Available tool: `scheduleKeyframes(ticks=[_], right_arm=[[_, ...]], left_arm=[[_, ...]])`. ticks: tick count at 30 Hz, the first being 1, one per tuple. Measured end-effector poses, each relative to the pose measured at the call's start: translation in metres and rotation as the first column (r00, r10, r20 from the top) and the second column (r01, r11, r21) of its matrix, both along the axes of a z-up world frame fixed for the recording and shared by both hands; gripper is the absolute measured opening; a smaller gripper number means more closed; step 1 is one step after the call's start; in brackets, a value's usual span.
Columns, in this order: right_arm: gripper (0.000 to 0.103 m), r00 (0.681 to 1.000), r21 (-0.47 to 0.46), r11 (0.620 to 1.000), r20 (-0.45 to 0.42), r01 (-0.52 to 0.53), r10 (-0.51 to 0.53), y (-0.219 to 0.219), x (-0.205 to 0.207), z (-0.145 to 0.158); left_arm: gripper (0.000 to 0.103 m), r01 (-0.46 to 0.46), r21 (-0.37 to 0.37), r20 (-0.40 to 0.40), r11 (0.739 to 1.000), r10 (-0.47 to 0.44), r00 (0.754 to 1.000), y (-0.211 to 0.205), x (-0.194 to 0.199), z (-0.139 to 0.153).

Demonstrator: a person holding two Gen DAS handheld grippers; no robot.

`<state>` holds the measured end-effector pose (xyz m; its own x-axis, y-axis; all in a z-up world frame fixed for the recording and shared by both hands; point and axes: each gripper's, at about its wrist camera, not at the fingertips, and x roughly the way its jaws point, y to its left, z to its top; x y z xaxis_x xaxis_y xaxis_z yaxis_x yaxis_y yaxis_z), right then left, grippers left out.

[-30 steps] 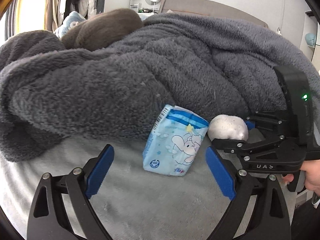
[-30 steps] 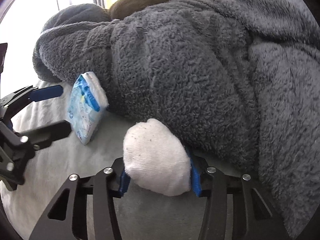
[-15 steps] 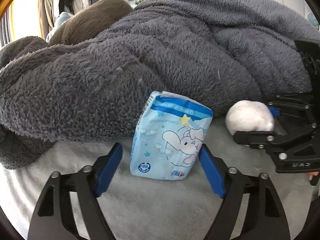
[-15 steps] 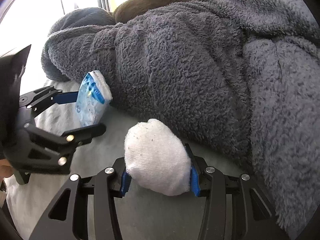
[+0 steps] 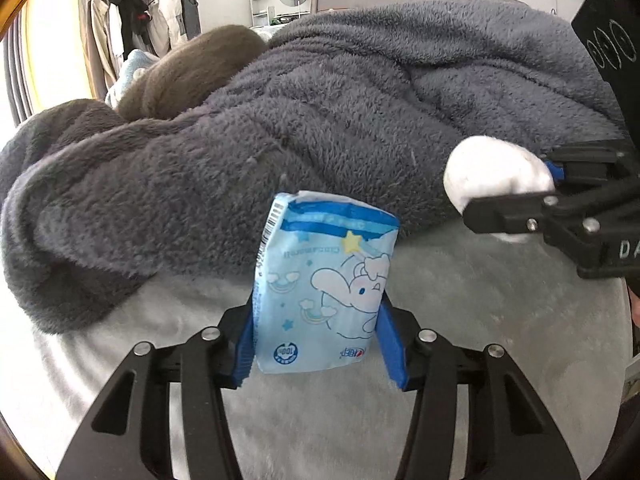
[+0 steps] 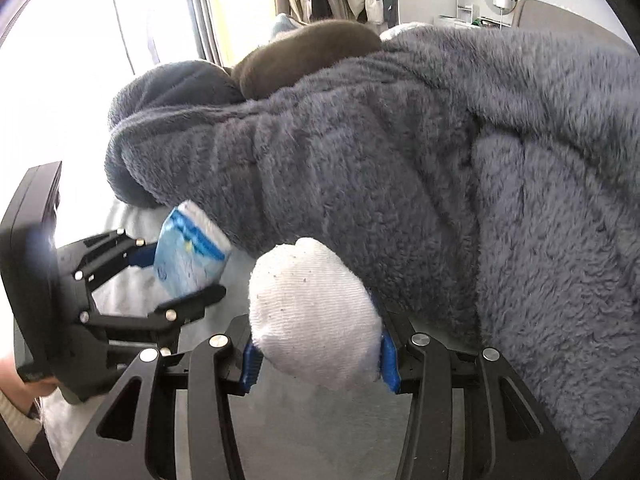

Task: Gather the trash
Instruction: 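Carry the diaper pack and tissue ball from the bed over the black bin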

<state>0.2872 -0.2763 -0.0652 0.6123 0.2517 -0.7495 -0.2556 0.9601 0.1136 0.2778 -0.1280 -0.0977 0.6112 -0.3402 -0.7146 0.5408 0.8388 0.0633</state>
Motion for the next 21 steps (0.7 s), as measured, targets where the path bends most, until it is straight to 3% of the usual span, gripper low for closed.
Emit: scheduleKeyframes(ticks=[10,21], right_arm=[[0.047,0.999,0.025,0.999,0.015,-0.03,0.029,0.041,-0.018,0.014],[0.047,0.994,0.025,0.994,0.024,-0.106,0.105,0.095,-0.063,0.018]], left_arm=[[0.055,-0.122,-0.038,-0.021,0.992,0.122,0.992,0.055,-0.039,0.015],[0.055,-0.293,-0.11,-0.012,0.95,0.293,0.956,0.133,-0.093,0.044]])
